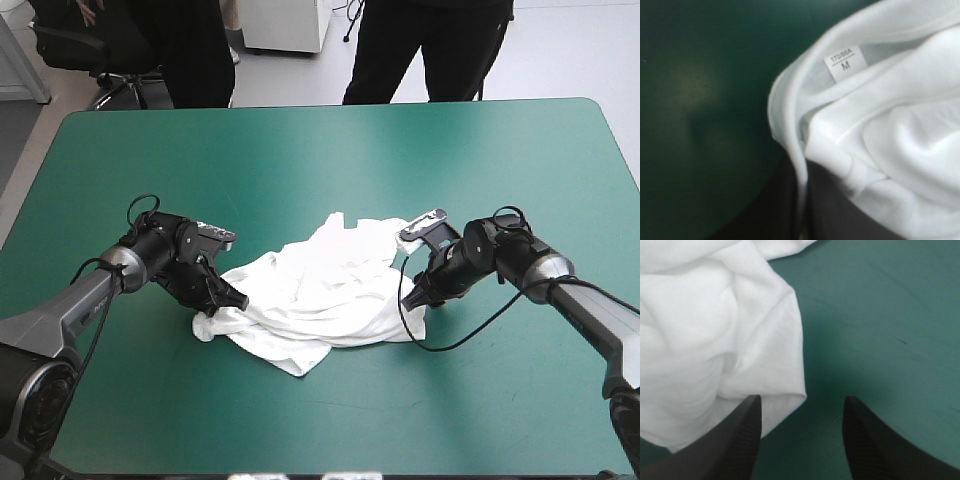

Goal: Fold the cloth

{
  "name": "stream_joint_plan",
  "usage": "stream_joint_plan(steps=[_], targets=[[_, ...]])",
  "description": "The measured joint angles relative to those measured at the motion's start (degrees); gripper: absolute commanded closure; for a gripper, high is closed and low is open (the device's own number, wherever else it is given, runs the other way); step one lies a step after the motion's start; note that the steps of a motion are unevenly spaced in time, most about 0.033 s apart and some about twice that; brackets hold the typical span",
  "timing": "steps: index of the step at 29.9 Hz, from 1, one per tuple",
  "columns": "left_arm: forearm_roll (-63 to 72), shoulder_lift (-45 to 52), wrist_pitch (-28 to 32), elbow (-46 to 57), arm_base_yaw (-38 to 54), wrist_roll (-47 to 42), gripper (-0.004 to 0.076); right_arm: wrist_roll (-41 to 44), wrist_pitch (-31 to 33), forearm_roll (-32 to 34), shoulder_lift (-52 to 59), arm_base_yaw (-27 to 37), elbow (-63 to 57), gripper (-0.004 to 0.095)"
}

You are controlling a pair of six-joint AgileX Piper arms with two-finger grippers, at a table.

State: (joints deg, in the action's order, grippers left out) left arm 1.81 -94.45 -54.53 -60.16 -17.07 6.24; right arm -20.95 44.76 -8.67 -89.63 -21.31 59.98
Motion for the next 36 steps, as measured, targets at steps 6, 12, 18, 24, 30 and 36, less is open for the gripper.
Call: stream_joint_plan(steps=[6,12,18,24,30,36], targets=[[0.00,0.00,0.00,0.00,0.00,0.17,0.0739,-3.04,-1.27,-2.61,-3.12,0.00,0.00,0.0420],[0.00,-0.02,0.06,0.00,0.00,0.17,0.0739,-4.56,-2.26,-3.01,-4.91,-0.81,0.00,0.0451],[-0.07,-0.07,0.12,0.00,0.00,0.18,0.0741,-5.01,-1.42,-2.43,-6.19,-0.82,0.79,0.0715],[-0.30,-0.09,-0.18,-0.53,0.00,0.23,0.0741,-5.85,-2.03,-2.78,-6.98,-0.70,1.23,0.0925],[-1.81,2.50,-0.74,-4.07,0.05,0.18,0.0741,-5.14,1.17,-2.77,-7.82,-0.70,4.43,0.0925],[0.22,9.61,-4.70,-11.02,0.05,0.18,0.0741,1.12,8.74,4.18,-6.47,-1.18,13.55,0.0925]])
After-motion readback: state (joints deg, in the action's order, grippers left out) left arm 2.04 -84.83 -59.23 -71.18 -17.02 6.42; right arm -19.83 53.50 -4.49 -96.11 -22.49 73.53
